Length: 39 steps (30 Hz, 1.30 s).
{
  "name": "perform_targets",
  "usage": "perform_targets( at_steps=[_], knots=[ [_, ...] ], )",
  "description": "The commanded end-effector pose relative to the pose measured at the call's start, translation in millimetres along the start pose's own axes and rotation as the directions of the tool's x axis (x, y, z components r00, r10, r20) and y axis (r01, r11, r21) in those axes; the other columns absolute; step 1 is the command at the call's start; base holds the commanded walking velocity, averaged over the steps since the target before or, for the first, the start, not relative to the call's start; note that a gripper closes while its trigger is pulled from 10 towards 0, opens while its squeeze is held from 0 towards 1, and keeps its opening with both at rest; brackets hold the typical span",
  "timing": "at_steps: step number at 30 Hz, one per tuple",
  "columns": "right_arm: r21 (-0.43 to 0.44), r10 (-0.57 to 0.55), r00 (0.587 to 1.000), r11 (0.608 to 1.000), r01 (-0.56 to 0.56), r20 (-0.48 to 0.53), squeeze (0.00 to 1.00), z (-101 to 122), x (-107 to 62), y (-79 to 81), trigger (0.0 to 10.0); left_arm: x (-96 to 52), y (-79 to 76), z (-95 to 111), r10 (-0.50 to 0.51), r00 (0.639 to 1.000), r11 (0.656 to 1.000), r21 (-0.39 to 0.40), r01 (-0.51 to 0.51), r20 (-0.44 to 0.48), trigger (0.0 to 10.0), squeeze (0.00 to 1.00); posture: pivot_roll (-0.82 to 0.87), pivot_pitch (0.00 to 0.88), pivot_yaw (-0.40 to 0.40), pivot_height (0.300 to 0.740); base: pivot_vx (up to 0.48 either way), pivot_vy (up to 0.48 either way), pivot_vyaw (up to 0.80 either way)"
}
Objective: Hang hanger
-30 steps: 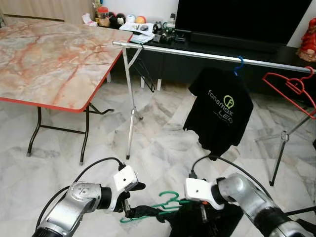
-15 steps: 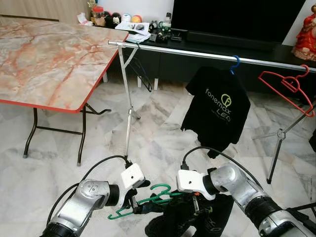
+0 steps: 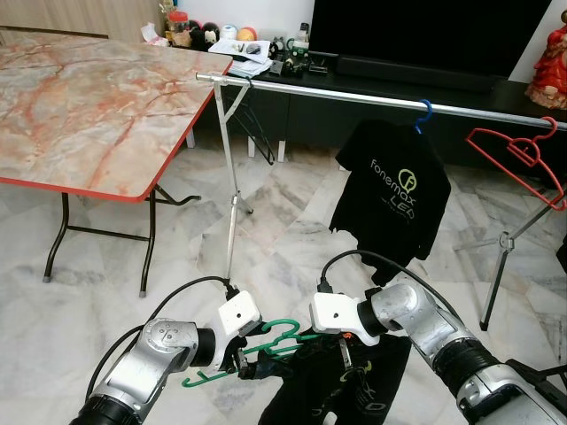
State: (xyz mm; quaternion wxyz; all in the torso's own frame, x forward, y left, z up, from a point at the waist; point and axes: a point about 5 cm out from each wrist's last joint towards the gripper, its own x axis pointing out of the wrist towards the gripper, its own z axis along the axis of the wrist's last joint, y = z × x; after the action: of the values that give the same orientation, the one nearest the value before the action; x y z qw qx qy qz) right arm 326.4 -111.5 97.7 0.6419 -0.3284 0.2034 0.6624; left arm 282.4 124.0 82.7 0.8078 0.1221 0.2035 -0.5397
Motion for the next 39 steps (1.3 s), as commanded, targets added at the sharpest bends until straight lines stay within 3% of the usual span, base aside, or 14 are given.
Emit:
perform_targets(
  at_steps=[1, 39],
  knots=[
    [-0.028, -0.010, 1.000, 1.000, 0.010, 0.005, 0.00, 5.8, -6.3, -6.4, 10.0, 1.8, -0.5, -0.6, -0.007, 1.000, 1.000, 0.011, 0.007, -0.022, 0.0, 0.00, 0.06, 0.095, -0.102, 0.740, 0.000, 0.000, 0.00],
    [-0.017, -0.035, 0.999, 0.999, 0.035, 0.016, 0.00, 4.0, -10.2, -9.7, 10.0, 4.9, 1.1, -0.7, 0.027, 1.000, 1.000, 0.001, -0.027, 0.001, 0.0, 0.00, 0.06, 0.065, -0.103, 0.740, 0.000, 0.000, 0.00]
  ],
)
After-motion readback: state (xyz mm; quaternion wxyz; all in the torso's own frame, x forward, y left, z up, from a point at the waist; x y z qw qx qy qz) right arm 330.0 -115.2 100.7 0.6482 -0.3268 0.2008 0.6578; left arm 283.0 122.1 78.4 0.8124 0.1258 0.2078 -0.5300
